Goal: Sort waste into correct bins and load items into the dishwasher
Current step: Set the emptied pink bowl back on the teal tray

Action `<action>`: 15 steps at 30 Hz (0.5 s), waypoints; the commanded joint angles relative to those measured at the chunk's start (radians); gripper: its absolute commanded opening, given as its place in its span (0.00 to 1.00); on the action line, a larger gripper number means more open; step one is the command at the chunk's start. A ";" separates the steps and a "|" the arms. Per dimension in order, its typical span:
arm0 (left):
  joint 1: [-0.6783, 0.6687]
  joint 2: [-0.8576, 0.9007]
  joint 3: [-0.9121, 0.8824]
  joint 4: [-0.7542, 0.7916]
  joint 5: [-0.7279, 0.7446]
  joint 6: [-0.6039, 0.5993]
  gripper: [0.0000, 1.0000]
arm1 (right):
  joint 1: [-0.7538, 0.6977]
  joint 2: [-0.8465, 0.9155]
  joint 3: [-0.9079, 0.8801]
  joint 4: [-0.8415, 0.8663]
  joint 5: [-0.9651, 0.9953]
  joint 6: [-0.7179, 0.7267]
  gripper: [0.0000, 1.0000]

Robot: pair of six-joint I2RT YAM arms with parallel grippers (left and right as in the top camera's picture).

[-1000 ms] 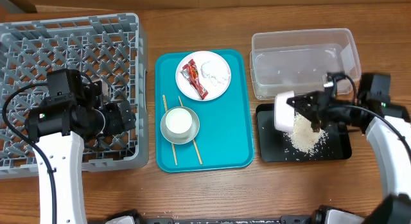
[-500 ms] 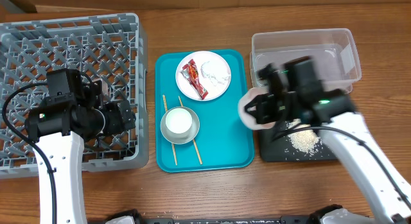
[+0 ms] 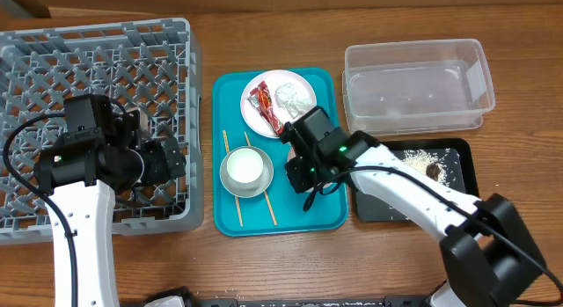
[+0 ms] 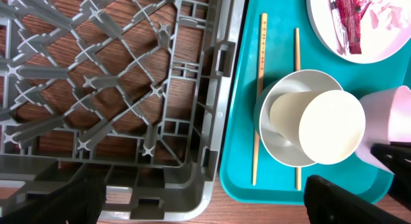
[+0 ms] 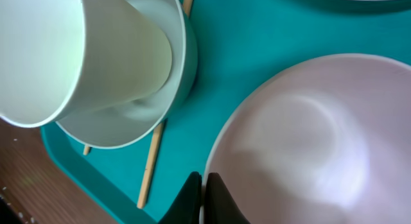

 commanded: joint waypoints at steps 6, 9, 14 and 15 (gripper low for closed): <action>0.003 0.001 0.024 0.003 0.009 0.012 1.00 | -0.006 -0.027 0.079 -0.084 0.030 0.000 0.26; 0.003 0.001 0.024 0.004 0.009 0.012 1.00 | -0.013 -0.042 0.196 -0.172 0.063 -0.003 0.31; 0.003 0.001 0.024 0.003 0.010 0.012 1.00 | -0.017 -0.043 0.400 -0.234 0.128 -0.021 0.50; 0.003 0.001 0.024 0.003 0.010 0.012 1.00 | -0.017 -0.043 0.423 -0.219 0.137 -0.040 0.53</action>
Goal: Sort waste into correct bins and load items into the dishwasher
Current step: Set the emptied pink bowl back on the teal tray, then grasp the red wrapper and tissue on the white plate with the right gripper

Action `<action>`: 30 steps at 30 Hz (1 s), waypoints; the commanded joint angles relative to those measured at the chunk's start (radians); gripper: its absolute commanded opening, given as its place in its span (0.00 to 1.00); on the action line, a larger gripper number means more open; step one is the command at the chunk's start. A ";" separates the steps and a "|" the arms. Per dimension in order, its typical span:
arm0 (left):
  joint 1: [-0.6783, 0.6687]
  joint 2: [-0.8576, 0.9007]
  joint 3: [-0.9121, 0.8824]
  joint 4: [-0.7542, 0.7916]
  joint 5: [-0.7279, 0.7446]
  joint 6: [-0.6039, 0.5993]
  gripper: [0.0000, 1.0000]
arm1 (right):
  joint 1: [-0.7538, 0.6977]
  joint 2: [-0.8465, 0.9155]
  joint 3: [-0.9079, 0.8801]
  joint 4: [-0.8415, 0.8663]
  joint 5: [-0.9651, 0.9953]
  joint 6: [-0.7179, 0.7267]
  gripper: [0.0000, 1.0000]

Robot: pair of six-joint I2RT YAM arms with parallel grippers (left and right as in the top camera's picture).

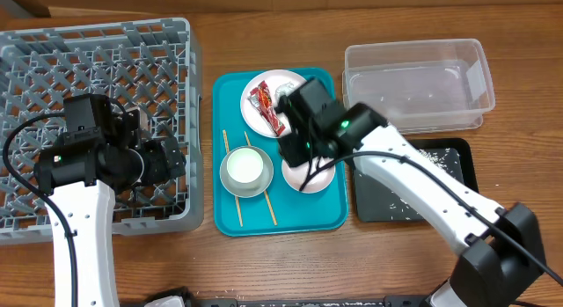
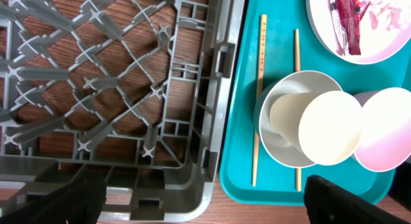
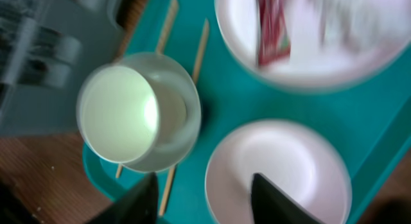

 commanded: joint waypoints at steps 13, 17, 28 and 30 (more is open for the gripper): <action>0.003 0.001 0.023 0.001 0.009 0.012 1.00 | -0.006 0.140 0.093 0.364 0.137 -0.074 0.56; 0.003 0.001 0.023 0.000 0.009 0.012 1.00 | -0.006 0.252 0.093 0.418 0.158 -0.073 0.56; 0.003 0.002 0.023 0.000 0.010 0.012 1.00 | -0.006 0.428 0.092 0.442 0.215 -0.043 0.53; 0.003 0.002 0.023 0.000 0.010 0.012 1.00 | -0.006 0.437 0.092 0.438 0.214 -0.042 0.48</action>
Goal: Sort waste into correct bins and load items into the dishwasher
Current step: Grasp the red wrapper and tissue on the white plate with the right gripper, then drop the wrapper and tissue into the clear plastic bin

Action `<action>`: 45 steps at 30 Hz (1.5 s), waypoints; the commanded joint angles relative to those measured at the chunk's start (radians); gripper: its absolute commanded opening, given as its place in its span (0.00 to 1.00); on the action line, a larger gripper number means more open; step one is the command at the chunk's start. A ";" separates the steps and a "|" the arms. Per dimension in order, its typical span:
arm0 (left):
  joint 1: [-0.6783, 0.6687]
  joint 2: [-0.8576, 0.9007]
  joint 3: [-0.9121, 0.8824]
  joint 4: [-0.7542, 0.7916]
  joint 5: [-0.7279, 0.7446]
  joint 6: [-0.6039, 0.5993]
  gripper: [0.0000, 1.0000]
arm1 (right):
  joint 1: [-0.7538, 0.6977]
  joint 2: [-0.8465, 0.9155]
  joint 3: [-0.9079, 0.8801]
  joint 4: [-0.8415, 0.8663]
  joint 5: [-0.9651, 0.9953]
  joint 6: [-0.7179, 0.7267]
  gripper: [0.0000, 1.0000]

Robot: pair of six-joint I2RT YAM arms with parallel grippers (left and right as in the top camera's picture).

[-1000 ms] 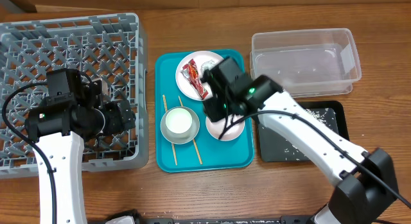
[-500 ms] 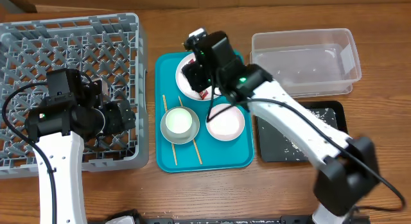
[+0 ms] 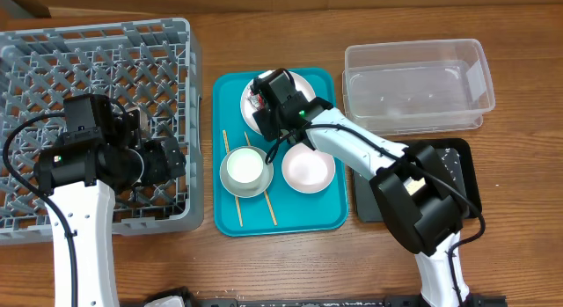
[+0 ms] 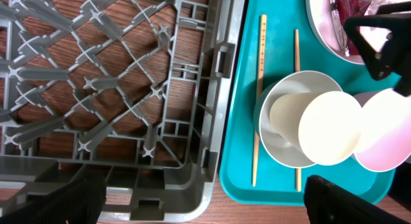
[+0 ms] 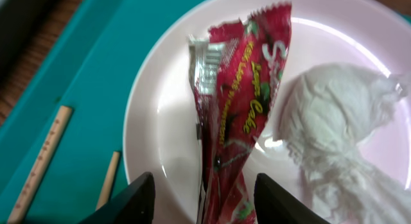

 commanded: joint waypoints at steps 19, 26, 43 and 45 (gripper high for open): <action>0.003 0.002 0.023 0.002 0.013 0.011 1.00 | -0.002 0.021 -0.006 -0.051 -0.051 0.017 0.04; 0.003 0.002 0.023 0.002 0.012 0.012 1.00 | -0.040 -0.083 0.094 -0.173 0.060 0.039 0.04; 0.003 0.002 0.023 0.009 0.012 0.012 1.00 | -0.463 -0.285 0.059 -0.416 0.090 0.511 0.04; 0.003 0.002 0.023 0.014 0.013 0.011 1.00 | -0.484 -0.284 0.033 -0.415 0.072 0.511 0.04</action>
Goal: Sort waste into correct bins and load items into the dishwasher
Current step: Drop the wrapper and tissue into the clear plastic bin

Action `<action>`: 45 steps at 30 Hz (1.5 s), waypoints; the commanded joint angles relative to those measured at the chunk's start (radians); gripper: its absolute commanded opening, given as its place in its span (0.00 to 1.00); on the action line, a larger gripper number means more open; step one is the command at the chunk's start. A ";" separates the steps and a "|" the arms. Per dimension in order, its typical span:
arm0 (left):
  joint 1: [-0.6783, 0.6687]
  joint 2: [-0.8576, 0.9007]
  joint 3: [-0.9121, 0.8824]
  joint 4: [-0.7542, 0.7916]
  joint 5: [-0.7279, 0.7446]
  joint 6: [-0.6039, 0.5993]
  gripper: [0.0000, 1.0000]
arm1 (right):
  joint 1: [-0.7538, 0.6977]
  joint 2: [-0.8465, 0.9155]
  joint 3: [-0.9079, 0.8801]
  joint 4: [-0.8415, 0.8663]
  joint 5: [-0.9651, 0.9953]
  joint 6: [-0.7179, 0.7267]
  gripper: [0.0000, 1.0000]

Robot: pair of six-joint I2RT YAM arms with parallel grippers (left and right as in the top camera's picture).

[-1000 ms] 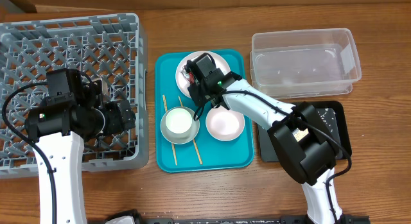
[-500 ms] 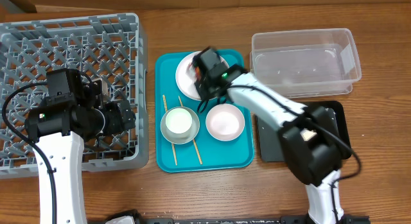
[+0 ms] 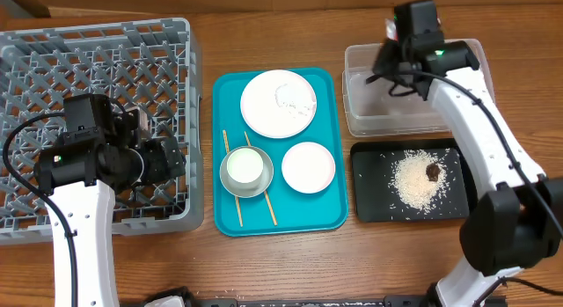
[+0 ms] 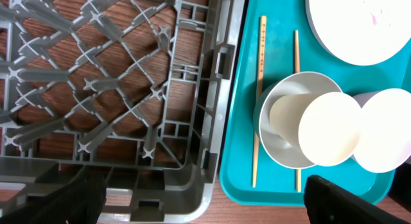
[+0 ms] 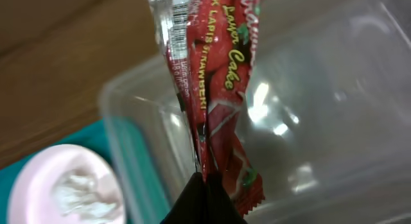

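A red snack wrapper (image 5: 215, 76) hangs over the clear plastic bin (image 5: 308, 121), with my right gripper (image 5: 205, 185) shut on its lower end. In the overhead view that gripper (image 3: 390, 65) is above the bin's (image 3: 440, 96) left end. The white plate (image 3: 278, 103) on the teal tray (image 3: 330, 215) holds only a crumpled tissue (image 3: 286, 96). A pink bowl (image 3: 308, 166), a white bowl with a paper cup (image 3: 245, 169) and chopsticks (image 3: 268, 206) also lie on the tray. My left gripper (image 4: 205, 205) is open over the near right corner of the grey dish rack (image 3: 97, 43).
A black tray (image 3: 453, 206) with a heap of rice and a brown scrap sits in front of the clear bin. The rack fills the table's left side. Bare wood runs along the front edge.
My right gripper was open over the plate beside the red wrapper. Now it is shut on the wrapper and over the clear bin at the far right. The left arm has not moved.
My right gripper was shut on the pink bowl's rim over the tray. Then the bowl stood on the tray with the gripper open above it. Then the gripper was open at the wrapper on the plate, and now it holds the wrapper over the bin.
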 commanded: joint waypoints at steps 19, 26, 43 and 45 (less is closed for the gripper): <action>0.003 0.002 0.023 0.010 0.013 0.011 1.00 | 0.134 0.035 0.018 0.198 -0.341 -0.373 0.52; 0.003 0.002 0.023 0.009 0.013 0.011 1.00 | 0.260 0.175 0.018 0.207 -0.225 -0.441 0.53; 0.003 0.002 0.023 0.009 0.012 0.012 1.00 | 0.287 0.381 0.018 0.279 -0.229 -0.414 0.24; 0.003 0.002 0.023 0.010 0.012 0.012 1.00 | 0.287 0.376 0.023 0.266 -0.229 -0.414 0.09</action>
